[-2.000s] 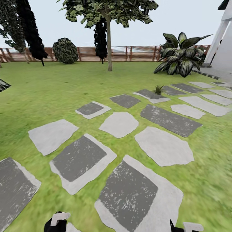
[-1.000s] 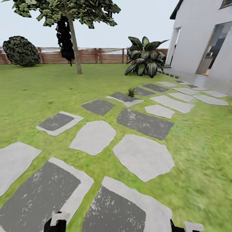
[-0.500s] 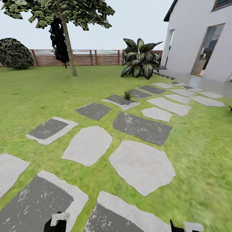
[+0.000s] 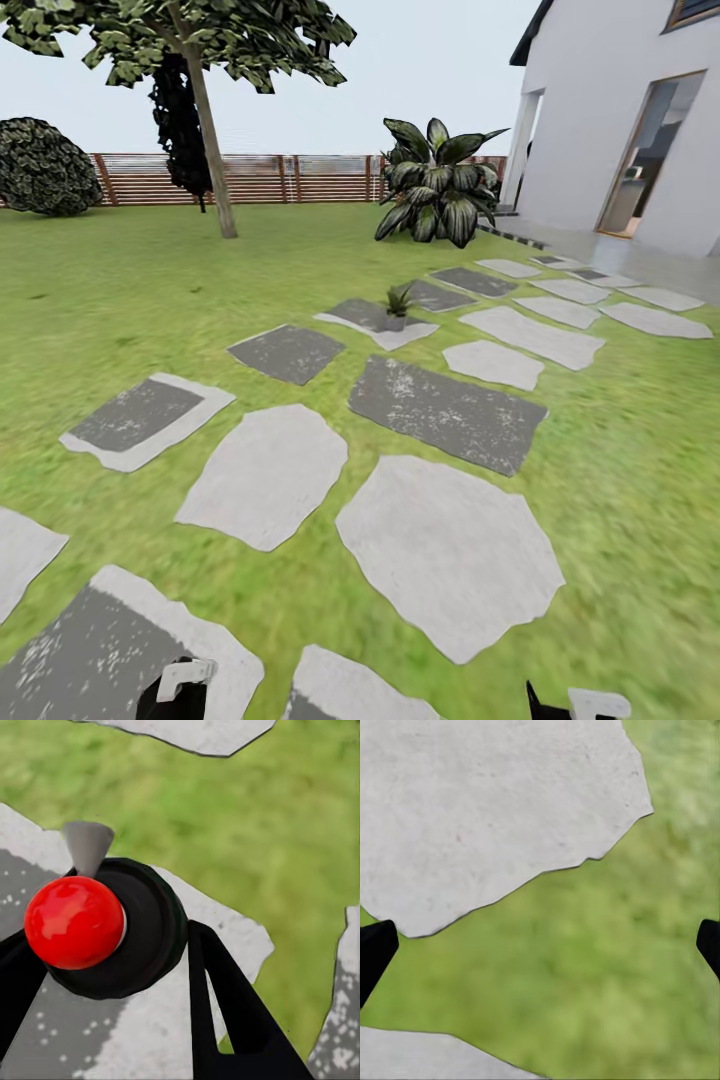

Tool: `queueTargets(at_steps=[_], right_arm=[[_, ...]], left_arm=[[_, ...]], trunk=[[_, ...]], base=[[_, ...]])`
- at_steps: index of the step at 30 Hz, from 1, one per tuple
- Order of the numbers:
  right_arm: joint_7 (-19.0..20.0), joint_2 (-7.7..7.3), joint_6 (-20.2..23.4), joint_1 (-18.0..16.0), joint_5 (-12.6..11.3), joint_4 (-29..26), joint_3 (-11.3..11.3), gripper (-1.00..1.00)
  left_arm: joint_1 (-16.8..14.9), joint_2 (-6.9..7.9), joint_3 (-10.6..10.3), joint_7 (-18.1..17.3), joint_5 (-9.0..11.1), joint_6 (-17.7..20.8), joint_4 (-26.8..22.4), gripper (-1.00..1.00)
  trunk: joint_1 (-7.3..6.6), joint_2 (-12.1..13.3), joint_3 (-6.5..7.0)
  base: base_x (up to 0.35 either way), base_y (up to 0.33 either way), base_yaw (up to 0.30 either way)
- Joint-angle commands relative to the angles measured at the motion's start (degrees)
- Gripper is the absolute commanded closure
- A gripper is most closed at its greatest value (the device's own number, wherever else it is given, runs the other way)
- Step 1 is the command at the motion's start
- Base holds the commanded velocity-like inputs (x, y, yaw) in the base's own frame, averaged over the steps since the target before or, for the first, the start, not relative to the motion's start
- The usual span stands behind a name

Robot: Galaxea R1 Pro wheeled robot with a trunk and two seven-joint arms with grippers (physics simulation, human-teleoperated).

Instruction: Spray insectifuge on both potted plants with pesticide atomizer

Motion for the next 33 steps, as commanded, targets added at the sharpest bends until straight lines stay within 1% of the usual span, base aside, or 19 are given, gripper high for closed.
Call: queueTargets(at_steps=[1, 33], right_arm=[[0.1, 0.02, -0.2, 0.0, 0.3, 0.1, -0.2, -1.00], [-0.3, 0.38, -0.1, -0.1, 0.5, 0.1, -0.2, -1.00]], left_arm=[[0.0, 0.00, 0.0, 0.0, 0.3, -0.2, 0.0, 1.00], [0.0, 0.00, 0.0, 0.0, 0.3, -0.2, 0.0, 1.00]], trunk=[[0.02, 0.0, -0.05], [0.02, 0.0, -0.05]], base=[[0.339, 0.000, 0.000], [0.339, 0.000, 0.000]])
